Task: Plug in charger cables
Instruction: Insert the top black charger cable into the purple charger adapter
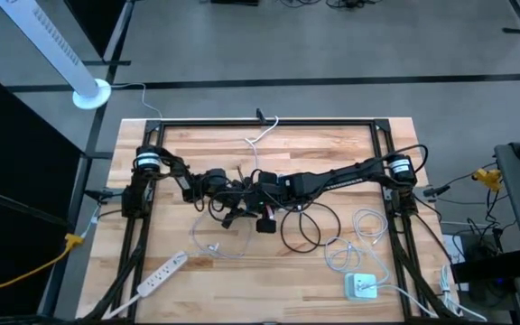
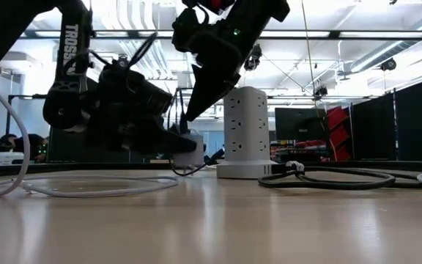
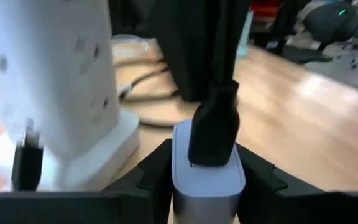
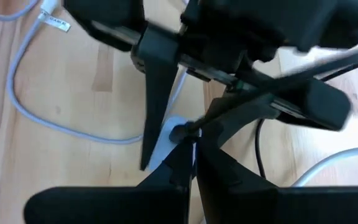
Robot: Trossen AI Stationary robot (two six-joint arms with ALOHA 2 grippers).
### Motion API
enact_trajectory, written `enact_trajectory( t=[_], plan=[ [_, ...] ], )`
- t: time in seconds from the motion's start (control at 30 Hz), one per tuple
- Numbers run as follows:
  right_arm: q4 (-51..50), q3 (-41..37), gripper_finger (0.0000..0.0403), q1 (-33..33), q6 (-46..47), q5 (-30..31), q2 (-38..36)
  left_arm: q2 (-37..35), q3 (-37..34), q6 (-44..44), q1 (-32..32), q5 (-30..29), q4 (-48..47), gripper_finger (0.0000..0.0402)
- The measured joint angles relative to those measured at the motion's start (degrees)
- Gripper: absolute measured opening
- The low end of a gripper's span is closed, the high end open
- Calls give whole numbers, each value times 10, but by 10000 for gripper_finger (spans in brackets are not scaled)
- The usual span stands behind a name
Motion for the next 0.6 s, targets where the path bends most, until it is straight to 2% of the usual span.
enact_trajectory(
  t=[0.2,0.4,0.6],
  plan=[
    [-17,1,2,15,43,5,0,0,0,11,0,-9,-13,118],
    [-30,0,2,21,163,46,-10,-1,0,10,-2,-12,-18,118],
    [-23,-2,24,26,174,29,-23,-1,0,10,-2,-12,-23,118]
  ],
)
